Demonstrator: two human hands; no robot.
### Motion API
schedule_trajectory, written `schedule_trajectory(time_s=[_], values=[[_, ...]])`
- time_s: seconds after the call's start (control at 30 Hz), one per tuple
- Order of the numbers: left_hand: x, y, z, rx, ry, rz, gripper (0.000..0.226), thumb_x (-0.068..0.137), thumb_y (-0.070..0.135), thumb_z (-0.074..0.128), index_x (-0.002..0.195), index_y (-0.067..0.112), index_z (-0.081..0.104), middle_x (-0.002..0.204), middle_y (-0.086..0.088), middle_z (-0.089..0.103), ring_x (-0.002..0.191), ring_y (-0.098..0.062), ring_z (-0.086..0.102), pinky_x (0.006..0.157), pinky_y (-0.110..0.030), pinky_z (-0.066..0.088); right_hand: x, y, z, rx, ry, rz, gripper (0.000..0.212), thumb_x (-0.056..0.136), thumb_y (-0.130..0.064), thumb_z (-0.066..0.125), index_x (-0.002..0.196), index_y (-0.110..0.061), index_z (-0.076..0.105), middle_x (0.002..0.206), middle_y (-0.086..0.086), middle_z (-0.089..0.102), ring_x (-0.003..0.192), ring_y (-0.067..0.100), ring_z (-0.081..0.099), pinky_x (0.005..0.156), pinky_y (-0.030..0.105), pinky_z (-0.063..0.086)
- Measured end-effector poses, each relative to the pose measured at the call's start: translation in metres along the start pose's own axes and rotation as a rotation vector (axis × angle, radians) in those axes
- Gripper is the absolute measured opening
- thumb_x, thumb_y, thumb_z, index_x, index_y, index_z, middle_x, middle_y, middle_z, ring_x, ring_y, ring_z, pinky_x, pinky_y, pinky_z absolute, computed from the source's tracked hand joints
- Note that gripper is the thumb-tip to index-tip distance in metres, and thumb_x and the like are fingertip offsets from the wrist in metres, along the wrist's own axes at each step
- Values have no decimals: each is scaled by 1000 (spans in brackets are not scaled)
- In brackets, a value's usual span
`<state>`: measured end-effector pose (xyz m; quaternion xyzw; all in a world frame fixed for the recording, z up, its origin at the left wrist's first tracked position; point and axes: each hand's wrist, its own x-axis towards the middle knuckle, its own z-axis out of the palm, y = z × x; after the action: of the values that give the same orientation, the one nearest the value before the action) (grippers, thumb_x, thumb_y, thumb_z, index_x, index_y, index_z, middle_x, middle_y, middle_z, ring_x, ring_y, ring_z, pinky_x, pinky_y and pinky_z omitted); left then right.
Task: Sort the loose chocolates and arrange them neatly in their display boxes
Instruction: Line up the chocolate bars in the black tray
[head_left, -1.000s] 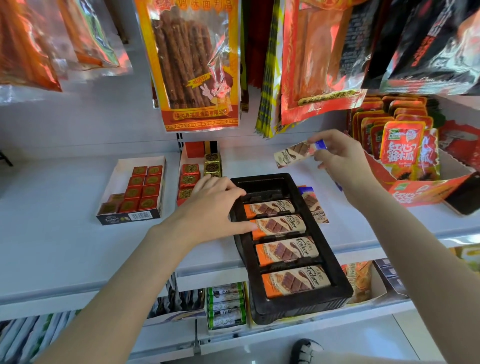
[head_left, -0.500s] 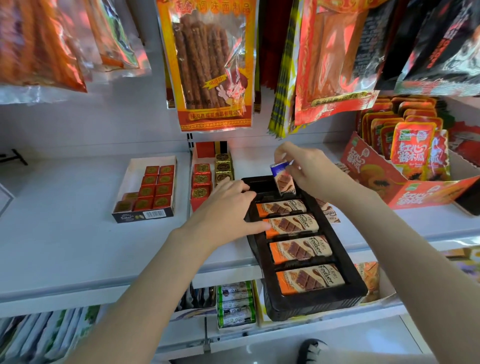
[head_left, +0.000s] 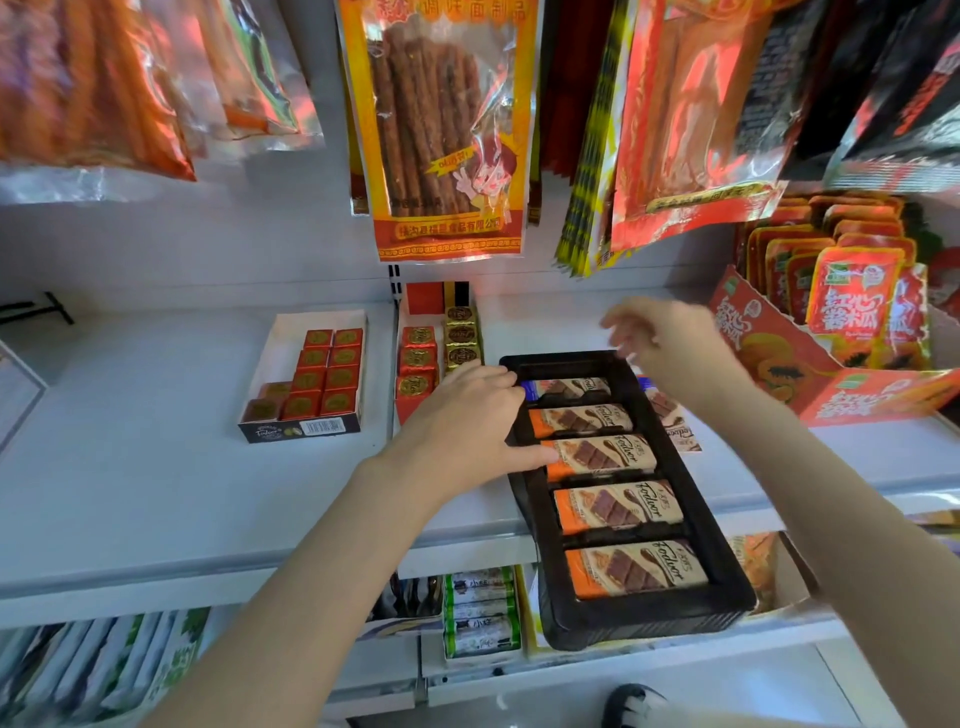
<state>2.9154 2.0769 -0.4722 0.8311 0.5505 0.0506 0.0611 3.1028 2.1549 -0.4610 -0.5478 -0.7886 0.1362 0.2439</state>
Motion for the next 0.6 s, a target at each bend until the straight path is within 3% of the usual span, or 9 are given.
schedule_trajectory(time_s=[0.07, 0.13, 0.2, 0.23, 0.33, 0.4, 0.5, 0.6], values=[[1, 1, -2, -19, -14, -9, 67, 81, 58, 49, 129, 10, 49, 138, -6, 46, 130, -19, 35, 110, -27, 18, -3, 21, -15, -131, 50, 147, 19, 87, -14, 55, 104, -7, 60, 92, 12, 67, 87, 28, 62, 81, 30, 47], [2, 1, -3, -33, -25, -20, 66, 80, 58, 52, 127, 10, 50, 136, -7, 47, 129, -19, 36, 108, -29, 23, -10, 34, -15, -200, -120, 343, 37, 83, -34, 63, 107, -7, 55, 88, 11, 63, 80, 26, 60, 67, 29, 45], [2, 2, -3, -41, -35, -32, 66, 80, 57, 53, 127, 10, 51, 135, -6, 48, 128, -18, 36, 107, -29, 26, -16, 41, -5, -123, -252, 405, 40, 80, -34, 66, 108, -10, 51, 85, 10, 64, 71, 21, 58, 55, 25, 44], [1, 2, -4, -45, -37, -37, 65, 80, 56, 53, 127, 11, 50, 135, -6, 48, 128, -18, 36, 107, -29, 26, -17, 42, -3, -68, -242, 404, 39, 79, -30, 68, 108, -11, 51, 86, 10, 64, 68, 20, 57, 51, 24, 42], [0, 3, -4, -59, -35, -43, 65, 80, 56, 54, 129, 13, 49, 137, -5, 46, 129, -17, 35, 107, -29, 26, -14, 45, -10, 101, -118, 440, 34, 78, -22, 70, 105, -13, 53, 90, 10, 65, 69, 18, 60, 50, 24, 42], [0, 4, -5, -61, -37, -39, 65, 80, 55, 53, 130, 13, 49, 138, -5, 45, 130, -17, 35, 107, -28, 26, -13, 46, -19, 267, -9, 506, 36, 75, -23, 73, 102, -12, 53, 92, 9, 64, 80, 22, 62, 60, 30, 50], [1, 4, -5, -54, -47, -40, 67, 80, 56, 53, 130, 13, 48, 138, -5, 45, 130, -17, 34, 107, -28, 26, -11, 32, -28, 377, 133, 344, 22, 75, -20, 73, 84, -14, 54, 80, 2, 62, 69, 15, 59, 60, 29, 49], [0, 3, -6, -51, -52, -49, 67, 81, 56, 52, 130, 11, 48, 137, -7, 45, 129, -18, 35, 106, -28, 26, -5, 1, -18, 378, 70, 67, 15, 78, -10, 69, 74, -18, 57, 72, -5, 63, 64, 9, 57, 58, 15, 44]])
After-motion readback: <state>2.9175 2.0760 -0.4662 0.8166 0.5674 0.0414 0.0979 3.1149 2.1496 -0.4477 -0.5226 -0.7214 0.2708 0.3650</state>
